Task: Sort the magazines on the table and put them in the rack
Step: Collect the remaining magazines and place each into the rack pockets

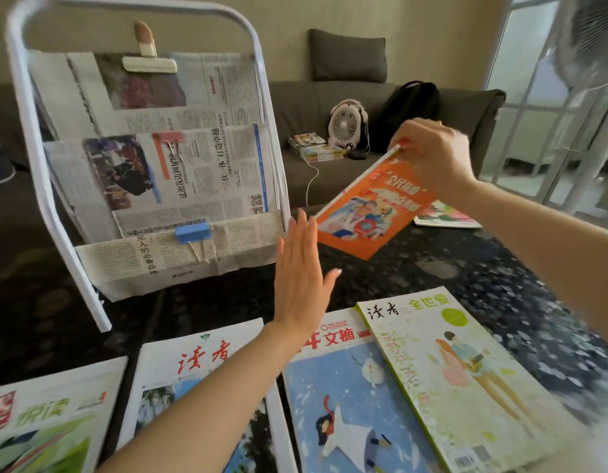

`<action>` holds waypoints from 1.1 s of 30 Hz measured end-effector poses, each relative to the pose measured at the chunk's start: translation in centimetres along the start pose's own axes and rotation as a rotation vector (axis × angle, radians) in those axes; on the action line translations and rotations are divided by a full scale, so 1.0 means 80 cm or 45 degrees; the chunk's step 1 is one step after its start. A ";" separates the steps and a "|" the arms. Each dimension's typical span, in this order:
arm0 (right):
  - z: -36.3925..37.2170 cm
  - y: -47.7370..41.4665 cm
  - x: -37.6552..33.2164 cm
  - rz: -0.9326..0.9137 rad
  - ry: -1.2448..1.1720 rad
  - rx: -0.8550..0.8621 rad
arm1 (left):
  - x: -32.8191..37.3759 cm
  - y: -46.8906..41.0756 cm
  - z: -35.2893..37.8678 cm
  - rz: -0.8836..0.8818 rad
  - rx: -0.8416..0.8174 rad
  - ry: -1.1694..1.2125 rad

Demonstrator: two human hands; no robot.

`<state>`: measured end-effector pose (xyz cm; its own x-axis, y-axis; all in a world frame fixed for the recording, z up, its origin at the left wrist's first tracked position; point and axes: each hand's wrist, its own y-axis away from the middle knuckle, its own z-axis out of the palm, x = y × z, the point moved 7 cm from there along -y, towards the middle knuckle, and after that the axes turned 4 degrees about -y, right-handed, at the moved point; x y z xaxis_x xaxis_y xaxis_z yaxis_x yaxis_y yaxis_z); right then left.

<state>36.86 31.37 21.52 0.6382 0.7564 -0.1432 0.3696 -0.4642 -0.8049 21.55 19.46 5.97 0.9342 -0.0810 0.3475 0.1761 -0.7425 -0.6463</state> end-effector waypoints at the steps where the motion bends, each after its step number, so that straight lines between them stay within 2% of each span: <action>1: -0.009 -0.003 -0.013 -0.125 0.025 -0.064 | 0.005 -0.010 -0.014 -0.029 0.053 0.014; 3: -0.028 -0.008 -0.034 -0.299 0.046 -0.169 | 0.009 -0.024 -0.022 -0.117 -0.004 0.030; 5: -0.049 -0.012 -0.054 -0.377 0.017 -0.221 | 0.009 -0.026 -0.016 -0.234 -0.170 0.116; 7: -0.065 -0.013 -0.069 -0.352 -0.064 -0.241 | 0.009 -0.020 -0.012 -0.309 -0.314 0.260; 9: -0.073 -0.013 -0.075 -0.278 -0.135 -0.231 | 0.013 -0.013 -0.022 -0.285 -0.287 0.297; 12: -0.072 -0.014 -0.059 -0.009 -0.224 -0.179 | 0.019 -0.006 -0.038 -0.295 -0.131 0.441; 16: -0.049 0.023 -0.003 0.528 -0.099 -0.204 | 0.010 0.006 -0.034 -0.627 0.002 0.849; 18: -0.019 0.065 0.024 0.875 -0.169 -0.379 | 0.002 0.009 -0.024 -0.831 0.026 1.041; 20: 0.026 0.124 0.040 1.251 -0.487 -0.770 | -0.006 0.012 -0.010 -1.032 0.008 1.119; 22: 0.064 0.177 0.035 1.383 -0.970 -1.176 | -0.015 0.017 0.006 -1.160 -0.030 1.068; 23: 0.074 0.193 0.036 1.374 -1.152 -1.249 | -0.019 0.019 0.013 -1.182 -0.066 1.031; 25: 0.086 0.209 0.054 1.359 -1.289 -1.165 | -0.022 0.017 0.033 -1.148 -0.248 1.001; 27: 0.095 0.218 0.078 1.386 -1.272 -1.018 | -0.013 0.016 0.053 -1.077 -0.573 1.003; 29: 0.107 0.226 0.103 1.456 -1.230 -0.917 | -0.010 0.022 0.067 -0.970 -0.875 0.780; 30: 0.115 0.229 0.114 1.492 -1.196 -0.869 | -0.015 0.022 0.072 -0.851 -0.948 0.567; 33: 0.139 0.233 0.132 1.585 -1.130 -0.766 | -0.022 0.021 0.079 -0.441 -0.946 0.123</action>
<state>43.01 35.84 -1.41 0.2404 -0.2837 -0.9283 0.2849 -0.8936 0.3469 22.16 22.57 0.00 0.8279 0.2013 0.5236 0.1661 -0.9795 0.1140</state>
